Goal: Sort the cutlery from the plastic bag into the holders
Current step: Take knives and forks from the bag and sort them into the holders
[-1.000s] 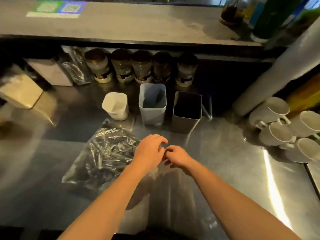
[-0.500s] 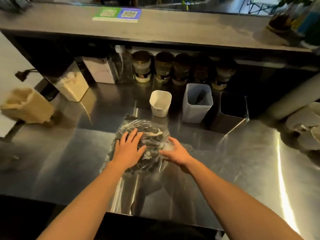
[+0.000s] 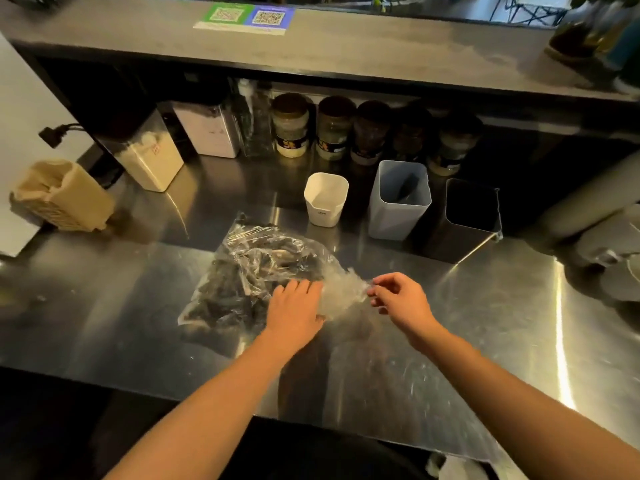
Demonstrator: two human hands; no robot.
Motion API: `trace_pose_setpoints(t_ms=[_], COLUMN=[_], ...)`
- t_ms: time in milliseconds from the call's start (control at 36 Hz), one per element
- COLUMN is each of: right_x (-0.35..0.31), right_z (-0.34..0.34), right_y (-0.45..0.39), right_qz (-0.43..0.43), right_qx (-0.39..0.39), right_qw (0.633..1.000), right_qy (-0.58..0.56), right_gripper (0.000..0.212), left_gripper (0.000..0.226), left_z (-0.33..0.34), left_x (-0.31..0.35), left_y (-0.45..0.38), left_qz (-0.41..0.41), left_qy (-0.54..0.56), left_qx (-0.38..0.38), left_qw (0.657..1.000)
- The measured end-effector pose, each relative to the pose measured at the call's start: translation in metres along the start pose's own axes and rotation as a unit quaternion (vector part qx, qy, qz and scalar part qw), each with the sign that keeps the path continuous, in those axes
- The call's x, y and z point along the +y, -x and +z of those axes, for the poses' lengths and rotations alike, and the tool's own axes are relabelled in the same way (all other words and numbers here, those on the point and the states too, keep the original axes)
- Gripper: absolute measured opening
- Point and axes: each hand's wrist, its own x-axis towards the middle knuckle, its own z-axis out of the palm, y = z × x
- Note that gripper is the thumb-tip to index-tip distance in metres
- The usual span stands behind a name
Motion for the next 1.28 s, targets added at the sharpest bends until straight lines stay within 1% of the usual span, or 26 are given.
trace_pose_setpoints(t_ms=[56, 111, 194, 278, 361, 417, 472, 500, 556, 583, 667, 694, 750, 778, 833, 889, 944, 1000, 1028, 1056, 1083, 1111, 1167, 1194, 1222, 1278], right_x=[0.001, 0.004, 0.011, 0.016, 0.018, 0.019, 0.022, 0.023, 0.019, 0.017, 0.010, 0.007, 0.004, 0.003, 0.001, 0.002, 0.006, 0.015, 0.017, 0.020, 0.019, 0.020, 0.015, 0.011, 0.008, 0.000], right_z=[-0.015, -0.027, -0.031, -0.023, -0.006, 0.006, 0.018, 0.021, 0.025, 0.026, 0.030, 0.032, 0.035, 0.036, 0.035, 0.035, 0.037, 0.038, 0.039, 0.040, 0.040, 0.041, 0.042, 0.044, 0.047, 0.051], right_y=[0.012, 0.021, 0.025, 0.026, 0.023, 0.022, 0.020, 0.021, 0.023, 0.023, 0.021, 0.021, 0.019, 0.018, 0.016, 0.015, 0.016, 0.014, 0.012, 0.010, 0.010, 0.009, 0.007, 0.006, 0.003, -0.002], right_qz=[-0.019, -0.038, -0.095, -0.150, -0.206, -0.186, -0.130, -0.099, -0.061, -0.051, -0.026, -0.019, -0.015, -0.014, -0.016, -0.027, -0.044, -0.065, -0.077, -0.095, -0.114, -0.135, -0.187, -0.217, -0.259, -0.325], right_qx=[-0.044, -0.084, -0.134, -0.183, -0.213, -0.207, -0.189, -0.183, -0.175, -0.170, -0.164, -0.168, -0.172, -0.173, -0.170, -0.154, -0.127, -0.119, -0.120, -0.120, -0.120, -0.119, -0.100, -0.092, -0.087, -0.126], right_qw=[0.998, 0.992, 0.964, 0.925, 0.890, 0.898, 0.932, 0.948, 0.969, 0.975, 0.986, 0.986, 0.984, 0.982, 0.978, 0.979, 0.989, 0.989, 0.982, 0.969, 0.947, 0.917, 0.849, 0.835, 0.832, 0.847], right_qy=[0.045, 0.086, 0.208, 0.299, 0.346, 0.340, 0.282, 0.241, 0.164, 0.132, 0.033, 0.012, -0.034, -0.069, -0.122, -0.129, -0.067, 0.052, 0.121, 0.193, 0.276, 0.356, 0.484, 0.497, 0.483, 0.401], right_gripper=[0.010, 0.012, 0.018, 0.033, 0.057, 0.075, 0.089, 0.091, 0.086, 0.082, 0.078, 0.080, 0.085, 0.085, 0.080, 0.073, 0.059, 0.046, 0.042, 0.036, 0.029, 0.023, 0.025, 0.026, 0.025, 0.022], left_gripper=[0.047, 0.033, 0.026, 0.023, 0.019, 0.021, 0.030, 0.036, 0.044, 0.044, 0.035, 0.039, 0.054, 0.056, 0.044, 0.023, 0.014, 0.017, 0.019, 0.020, 0.021, 0.022, 0.024, 0.027, 0.031, 0.041], left_z=[0.005, 0.005, 0.004, 0.006, 0.007, 0.001, -0.010, -0.016, -0.029, -0.032, -0.033, -0.031, -0.028, -0.027, -0.027, -0.027, -0.029, -0.031, -0.032, -0.033, -0.035, -0.038, -0.043, -0.044, -0.047, -0.053], left_x=[0.003, 0.006, 0.010, 0.012, 0.016, 0.019, 0.022, 0.025, 0.034, 0.038, 0.047, 0.050, 0.052, 0.053, 0.052, 0.049, 0.045, 0.042, 0.040, 0.039, 0.038, 0.037, 0.036, 0.036, 0.037, 0.038], left_y=[0.005, 0.014, 0.033, 0.051, 0.063, 0.068, 0.071, 0.071, 0.068, 0.064, 0.046, 0.038, 0.026, 0.022, 0.018, 0.017, 0.019, 0.020, 0.021, 0.021, 0.021, 0.021, 0.019, 0.018, 0.018, 0.017], left_qz=[-0.015, -0.012, -0.001, 0.007, -0.012, -0.044, -0.070, -0.078, -0.096, -0.109, -0.126, -0.126, -0.123, -0.128, -0.135, -0.148, -0.172, -0.184, -0.179, -0.172, -0.164, -0.157, -0.138, -0.128, -0.118, -0.091], left_qy=[-0.022, -0.014, 0.024, 0.044, 0.073, 0.080, 0.076, 0.078, 0.088, 0.092, 0.100, 0.103, 0.110, 0.113, 0.120, 0.152, 0.202, 0.265, 0.297, 0.323, 0.344, 0.360, 0.379, 0.387, 0.396, 0.407], left_qx=[-0.012, 0.008, 0.047, 0.089, 0.111, 0.076, 0.001, -0.032, -0.062, -0.049, 0.048, 0.053, 0.021, 0.004, -0.011, 0.016, 0.069, 0.127, 0.152, 0.172, 0.188, 0.200, 0.214, 0.210, 0.197, 0.162], left_qw=[1.000, 1.000, 0.999, 0.995, 0.991, 0.993, 0.995, 0.993, 0.990, 0.989, 0.986, 0.985, 0.986, 0.985, 0.983, 0.977, 0.962, 0.938, 0.926, 0.914, 0.905, 0.898, 0.890, 0.889, 0.889, 0.894])
